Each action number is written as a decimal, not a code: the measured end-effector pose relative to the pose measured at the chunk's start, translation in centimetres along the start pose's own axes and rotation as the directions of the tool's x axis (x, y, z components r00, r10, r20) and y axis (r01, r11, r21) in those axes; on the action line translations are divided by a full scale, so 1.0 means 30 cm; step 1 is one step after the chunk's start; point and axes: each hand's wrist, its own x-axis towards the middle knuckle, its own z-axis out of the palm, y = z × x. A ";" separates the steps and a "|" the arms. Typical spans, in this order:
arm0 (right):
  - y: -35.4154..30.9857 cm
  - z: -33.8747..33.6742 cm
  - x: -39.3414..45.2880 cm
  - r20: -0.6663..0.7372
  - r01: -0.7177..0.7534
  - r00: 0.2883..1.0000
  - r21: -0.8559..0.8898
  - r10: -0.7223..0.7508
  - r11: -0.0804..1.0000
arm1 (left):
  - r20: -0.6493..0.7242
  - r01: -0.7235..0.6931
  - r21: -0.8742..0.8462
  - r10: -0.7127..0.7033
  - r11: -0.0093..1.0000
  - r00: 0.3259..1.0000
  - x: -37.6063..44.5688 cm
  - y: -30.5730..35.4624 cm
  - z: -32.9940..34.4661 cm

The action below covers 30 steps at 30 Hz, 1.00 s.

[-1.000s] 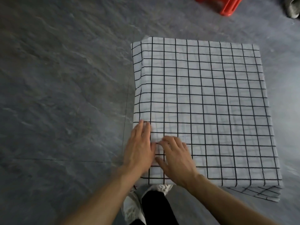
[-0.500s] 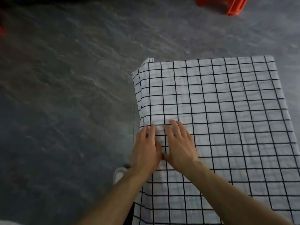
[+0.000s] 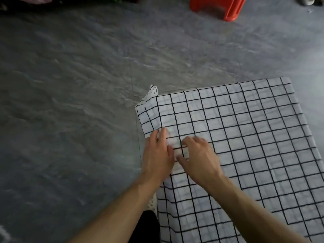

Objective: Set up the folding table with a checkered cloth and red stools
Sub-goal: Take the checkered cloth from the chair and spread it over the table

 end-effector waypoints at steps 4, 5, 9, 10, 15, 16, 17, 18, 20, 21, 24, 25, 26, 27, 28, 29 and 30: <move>-0.041 0.015 0.170 -0.034 0.021 0.999 -0.089 -0.024 0.996 | 0.008 -0.031 0.040 0.031 0.999 0.999 0.084 -0.031 -0.032; -0.043 0.022 0.206 0.024 0.023 1.000 -0.133 -0.020 0.991 | 0.012 -0.041 0.045 0.041 0.998 0.999 0.104 -0.036 -0.040; -0.040 0.028 0.290 0.167 0.018 0.986 -0.207 0.017 0.978 | 0.033 -0.077 0.103 0.074 0.992 0.997 0.178 -0.053 -0.070; -0.040 0.028 0.297 0.183 0.008 0.983 -0.212 0.031 0.977 | 0.031 -0.078 0.114 0.075 0.990 0.997 0.198 -0.052 -0.075; -0.055 0.020 0.302 0.231 -0.017 0.970 -0.231 0.072 0.973 | 0.026 -0.088 0.119 0.086 0.989 0.996 0.310 -0.033 -0.091; -0.058 0.015 0.302 0.242 -0.020 0.967 -0.234 0.078 0.972 | 0.026 -0.076 0.110 0.073 0.991 0.997 0.332 -0.029 -0.094; -0.059 0.010 0.303 0.251 -0.023 0.964 -0.234 0.083 0.972 | 0.027 -0.068 0.100 0.066 0.993 0.997 0.353 -0.027 -0.098; -0.059 0.006 0.304 0.260 -0.024 0.962 -0.233 0.086 0.972 | 0.034 -0.063 0.087 0.060 0.994 0.998 0.376 -0.030 -0.106; -0.055 0.001 0.303 0.270 -0.028 0.959 -0.227 0.091 0.973 | 0.056 -0.040 0.068 0.036 0.997 0.998 0.431 -0.053 -0.126; -0.055 -0.001 0.303 0.273 -0.032 0.957 -0.225 0.094 0.974 | 0.065 -0.030 0.076 0.025 0.997 0.998 0.463 -0.073 -0.139; -0.057 -0.005 0.307 0.283 -0.038 0.953 -0.236 0.106 0.971 | 0.147 -0.089 0.153 0.066 0.984 0.987 0.557 -0.129 -0.182; -0.059 -0.007 0.309 0.289 -0.040 0.951 -0.237 0.109 0.971 | 0.200 -0.145 0.178 0.108 0.973 0.974 0.582 -0.138 -0.195; -0.061 -0.008 0.310 0.295 -0.043 0.949 -0.235 0.113 0.971 | 0.255 -0.205 0.198 0.152 0.958 0.955 0.601 -0.143 -0.206; -0.063 -0.010 0.311 0.300 -0.046 0.947 -0.232 0.116 0.972 | 0.298 -0.260 0.212 0.191 0.942 0.935 0.618 -0.147 -0.215; -0.064 -0.011 0.312 0.304 -0.050 0.945 -0.230 0.120 0.972 | 0.323 -0.303 0.220 0.224 0.927 0.920 0.631 -0.152 -0.220; -0.065 -0.012 0.311 0.308 -0.053 0.943 -0.231 0.125 0.972 | 0.329 -0.334 0.218 0.253 0.917 0.910 0.641 -0.157 -0.222; -0.066 -0.011 0.311 0.312 -0.055 0.941 -0.236 0.129 0.970 | 0.321 -0.360 0.206 0.284 0.910 0.903 0.648 -0.166 -0.219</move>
